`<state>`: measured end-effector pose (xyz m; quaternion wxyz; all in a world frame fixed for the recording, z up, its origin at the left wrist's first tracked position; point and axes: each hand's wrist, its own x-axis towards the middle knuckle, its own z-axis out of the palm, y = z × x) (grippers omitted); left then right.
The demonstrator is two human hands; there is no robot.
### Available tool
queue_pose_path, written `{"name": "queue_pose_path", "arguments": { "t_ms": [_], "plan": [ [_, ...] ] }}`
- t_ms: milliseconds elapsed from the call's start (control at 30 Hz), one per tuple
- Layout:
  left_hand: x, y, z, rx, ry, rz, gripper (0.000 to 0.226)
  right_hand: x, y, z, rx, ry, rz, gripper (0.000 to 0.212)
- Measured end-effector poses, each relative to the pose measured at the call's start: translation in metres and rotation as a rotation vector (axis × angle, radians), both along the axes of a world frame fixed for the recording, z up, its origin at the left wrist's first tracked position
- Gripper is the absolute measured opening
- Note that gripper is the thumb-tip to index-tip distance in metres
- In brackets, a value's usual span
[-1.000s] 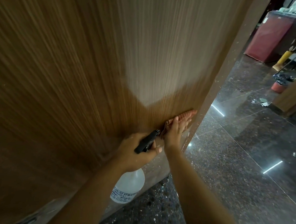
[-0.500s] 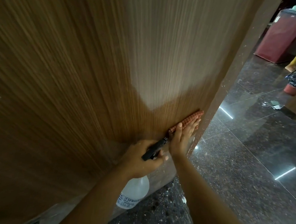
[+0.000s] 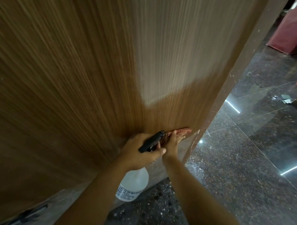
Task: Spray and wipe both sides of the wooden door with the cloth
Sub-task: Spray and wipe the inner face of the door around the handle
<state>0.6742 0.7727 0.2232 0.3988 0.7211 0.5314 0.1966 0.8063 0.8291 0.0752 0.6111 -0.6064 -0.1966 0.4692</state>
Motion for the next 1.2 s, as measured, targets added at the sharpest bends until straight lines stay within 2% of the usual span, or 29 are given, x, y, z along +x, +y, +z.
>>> {"name": "queue_pose_path", "arguments": {
  "t_ms": [67, 100, 167, 233, 333, 433, 467, 533, 567, 633, 733, 833, 900, 1000, 1067, 1133, 1167, 1200],
  "plan": [
    [-0.006, -0.002, -0.003, 0.008, -0.009, 0.003, 0.021, 0.050, 0.024, -0.001, -0.082, 0.064, -0.122, 0.094],
    [-0.010, -0.003, -0.005, 0.015, -0.022, 0.017, 0.023, 0.078, 0.038, -0.003, -0.114, 0.093, -0.153, 0.092],
    [-0.019, -0.007, -0.010, 0.008, -0.038, 0.046, 0.027, 0.116, 0.053, 0.008, -0.161, 0.212, -0.156, 0.070],
    [-0.028, -0.014, -0.014, -0.018, -0.018, 0.070, 0.030, 0.123, 0.055, 0.013, -0.180, 0.262, -0.196, 0.059],
    [-0.038, -0.025, -0.015, -0.032, -0.007, 0.094, 0.024, 0.085, 0.044, 0.010, -0.181, 0.208, -0.233, 0.067],
    [-0.055, -0.033, -0.011, -0.011, -0.008, 0.108, 0.021, 0.047, 0.050, -0.060, -0.186, 0.225, -0.179, 0.083],
    [-0.061, -0.036, -0.010, -0.002, -0.010, 0.116, 0.021, 0.032, 0.047, -0.078, -0.213, 0.265, -0.160, 0.083],
    [-0.078, -0.043, -0.008, 0.013, -0.016, 0.129, 0.020, -0.008, 0.032, -0.086, -0.260, 0.305, -0.136, 0.063],
    [-0.085, -0.048, -0.007, 0.016, -0.018, 0.136, 0.019, -0.029, 0.016, -0.070, -0.259, 0.315, -0.120, 0.059],
    [-0.103, -0.060, -0.007, 0.015, -0.028, 0.154, 0.019, -0.069, -0.008, -0.038, -0.302, 0.306, -0.124, 0.069],
    [-0.136, -0.080, -0.009, -0.020, -0.042, 0.186, 0.019, -0.106, -0.022, -0.036, -0.279, 0.375, -0.106, 0.084],
    [-0.176, -0.107, -0.013, -0.037, -0.043, 0.208, 0.022, -0.144, -0.011, -0.112, -0.273, 0.270, -0.017, 0.116],
    [-0.206, -0.127, -0.013, -0.025, -0.037, 0.246, 0.022, -0.185, -0.014, -0.152, -0.265, 0.300, 0.038, 0.126],
    [-0.249, -0.158, -0.009, 0.008, -0.053, 0.284, 0.018, -0.254, -0.043, -0.158, -0.248, 0.347, 0.145, 0.140],
    [-0.267, -0.171, -0.008, 0.044, -0.089, 0.275, 0.016, -0.292, -0.044, -0.186, -0.257, 0.472, 0.090, 0.138],
    [-0.292, -0.190, -0.006, 0.078, -0.107, 0.279, 0.015, -0.333, -0.089, -0.132, -0.325, 0.554, 0.083, 0.130],
    [-0.301, -0.198, -0.006, 0.084, -0.124, 0.290, 0.014, -0.344, -0.118, -0.074, -0.339, 0.557, 0.092, 0.115],
    [-0.312, -0.207, -0.005, 0.097, -0.140, 0.303, 0.012, -0.356, -0.144, -0.025, -0.350, 0.567, 0.126, 0.088]
  ]
}}
